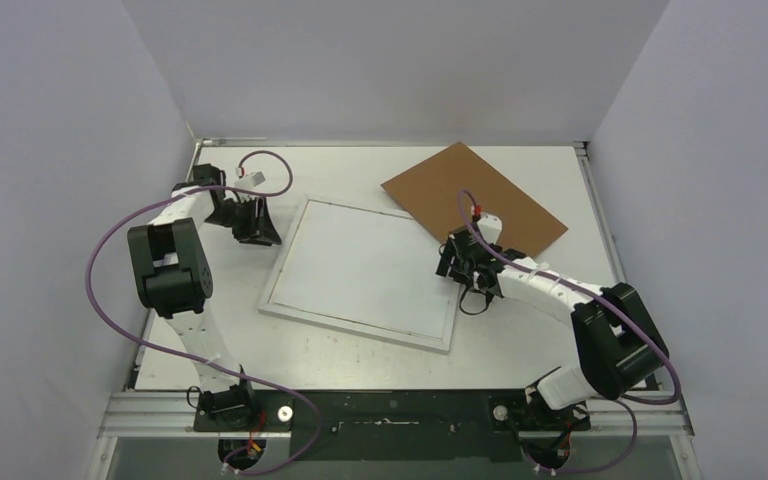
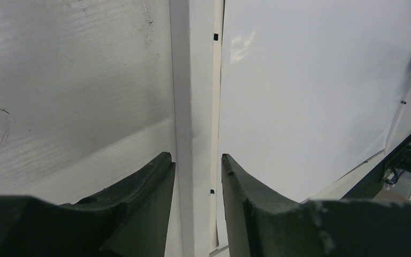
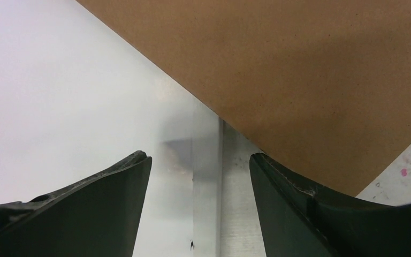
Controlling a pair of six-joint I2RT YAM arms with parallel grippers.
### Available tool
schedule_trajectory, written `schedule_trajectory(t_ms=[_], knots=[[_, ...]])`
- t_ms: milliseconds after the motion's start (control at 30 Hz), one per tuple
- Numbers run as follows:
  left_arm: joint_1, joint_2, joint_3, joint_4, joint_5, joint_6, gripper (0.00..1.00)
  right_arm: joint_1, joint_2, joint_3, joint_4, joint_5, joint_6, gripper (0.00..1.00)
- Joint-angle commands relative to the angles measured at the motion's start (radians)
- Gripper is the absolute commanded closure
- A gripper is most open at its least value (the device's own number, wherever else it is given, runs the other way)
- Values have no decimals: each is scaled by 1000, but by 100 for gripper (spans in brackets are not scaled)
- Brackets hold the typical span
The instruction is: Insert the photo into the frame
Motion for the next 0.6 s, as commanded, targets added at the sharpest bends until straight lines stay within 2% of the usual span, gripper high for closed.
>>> schedule_trajectory(t_ms=[0, 333, 567], knots=[[3, -37, 44, -15, 26, 6, 64, -40, 16, 38, 105, 75, -34, 31], [6, -33, 33, -12, 25, 7, 64, -96, 75, 73, 199, -24, -99, 31], [8, -31, 32, -9, 25, 8, 64, -116, 118, 87, 223, -20, -108, 31]])
